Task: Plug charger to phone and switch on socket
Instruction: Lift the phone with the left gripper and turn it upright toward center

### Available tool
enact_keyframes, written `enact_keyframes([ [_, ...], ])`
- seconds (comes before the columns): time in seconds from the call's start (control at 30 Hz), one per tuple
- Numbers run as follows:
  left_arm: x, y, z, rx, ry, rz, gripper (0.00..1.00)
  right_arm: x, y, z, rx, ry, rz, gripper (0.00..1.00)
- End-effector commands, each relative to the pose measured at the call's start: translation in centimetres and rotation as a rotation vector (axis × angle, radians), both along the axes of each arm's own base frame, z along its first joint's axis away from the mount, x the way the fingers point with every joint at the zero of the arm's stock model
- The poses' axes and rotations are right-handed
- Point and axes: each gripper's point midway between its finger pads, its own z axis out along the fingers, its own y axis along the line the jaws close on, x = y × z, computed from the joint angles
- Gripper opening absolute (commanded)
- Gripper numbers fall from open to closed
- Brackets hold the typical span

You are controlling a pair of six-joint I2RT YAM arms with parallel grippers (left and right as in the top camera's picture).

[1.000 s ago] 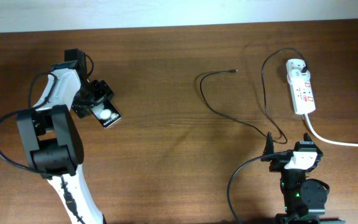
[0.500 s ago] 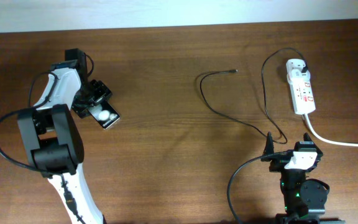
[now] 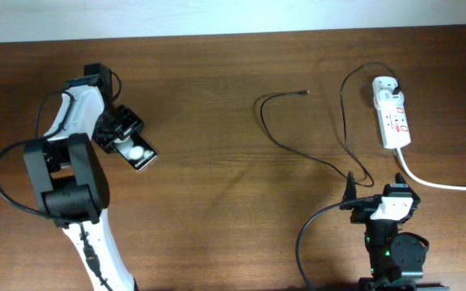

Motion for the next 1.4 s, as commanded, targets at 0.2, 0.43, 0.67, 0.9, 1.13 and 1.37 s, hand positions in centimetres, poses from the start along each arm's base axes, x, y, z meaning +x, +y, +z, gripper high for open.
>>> enact_keyframes([
  [0.2,-0.3,-0.6,2.3,-0.054,0.11,-0.01,0.65,0.0,-0.2,-0.3,0.004,0.004,-0.011,0.99],
  [0.43,1.0,-0.6,9.4,-0.056,0.05,-0.09,0.64,0.0,-0.2,-0.3,0.004,0.004,-0.011,0.99],
  [0.67,2.6,-2.4,18.4,-0.104,-0.158,-0.163,0.61,0.0,-0.2,-0.3,0.004,0.004,-0.011,0.99],
  [0.9,0.5,-7.2,26.6,-0.11,-0.349,-0.282,0.61,0.0,-0.2,-0.3,0.004,0.004,-0.011,0.99],
  [1.13,-5.5,-12.2,36.9,-0.129,-0.61,-0.434,0.61,0.0,-0.2,-0.3,0.004,0.004,-0.011,0.99],
  [1.37,-16.2,-15.9,46.5,-0.171,-0.913,-0.606,0.62,0.0,-0.2,-0.3,0.004,0.004,-0.011,0.99],
])
